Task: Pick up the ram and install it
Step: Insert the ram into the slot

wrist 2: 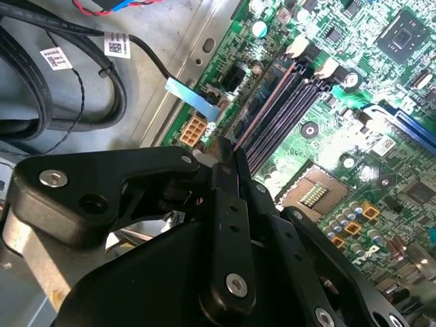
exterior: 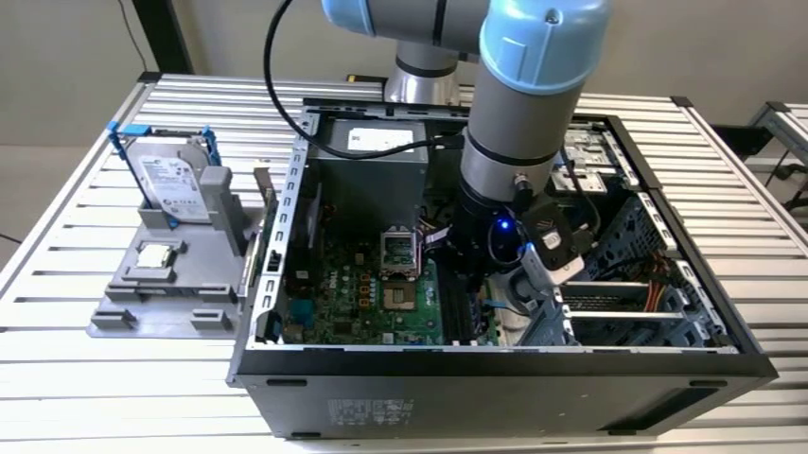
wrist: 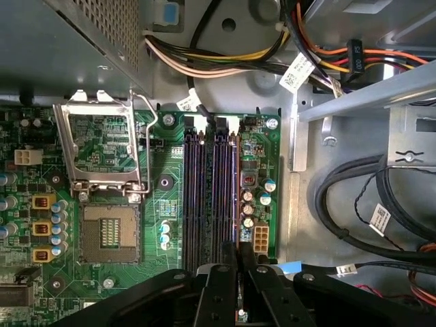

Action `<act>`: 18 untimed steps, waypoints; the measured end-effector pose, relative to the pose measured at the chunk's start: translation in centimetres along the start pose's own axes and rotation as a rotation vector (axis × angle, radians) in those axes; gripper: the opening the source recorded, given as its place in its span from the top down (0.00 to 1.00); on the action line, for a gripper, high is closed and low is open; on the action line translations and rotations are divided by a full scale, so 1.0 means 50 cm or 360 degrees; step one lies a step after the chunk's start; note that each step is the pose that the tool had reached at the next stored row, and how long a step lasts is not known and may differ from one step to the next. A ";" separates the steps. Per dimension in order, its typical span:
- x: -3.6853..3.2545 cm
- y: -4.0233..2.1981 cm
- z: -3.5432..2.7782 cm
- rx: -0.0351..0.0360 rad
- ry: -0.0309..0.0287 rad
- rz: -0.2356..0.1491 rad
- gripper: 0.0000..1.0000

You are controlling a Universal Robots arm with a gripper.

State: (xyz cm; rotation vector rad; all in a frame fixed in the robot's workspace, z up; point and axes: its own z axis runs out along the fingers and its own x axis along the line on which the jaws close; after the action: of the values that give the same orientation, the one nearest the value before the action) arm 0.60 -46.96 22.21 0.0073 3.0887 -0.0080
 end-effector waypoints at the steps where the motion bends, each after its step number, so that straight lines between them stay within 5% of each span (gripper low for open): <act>1: 0.000 0.000 0.000 0.0000 -0.00001 0.0000 1.00; 7: 0.001 0.000 0.009 0.0001 0.00000 0.0000 1.00; 18: 0.001 -0.001 0.004 0.0009 0.00016 0.0000 1.00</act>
State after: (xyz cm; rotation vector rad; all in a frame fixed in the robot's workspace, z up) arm 0.56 -47.01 22.01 0.0077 3.0897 -0.0170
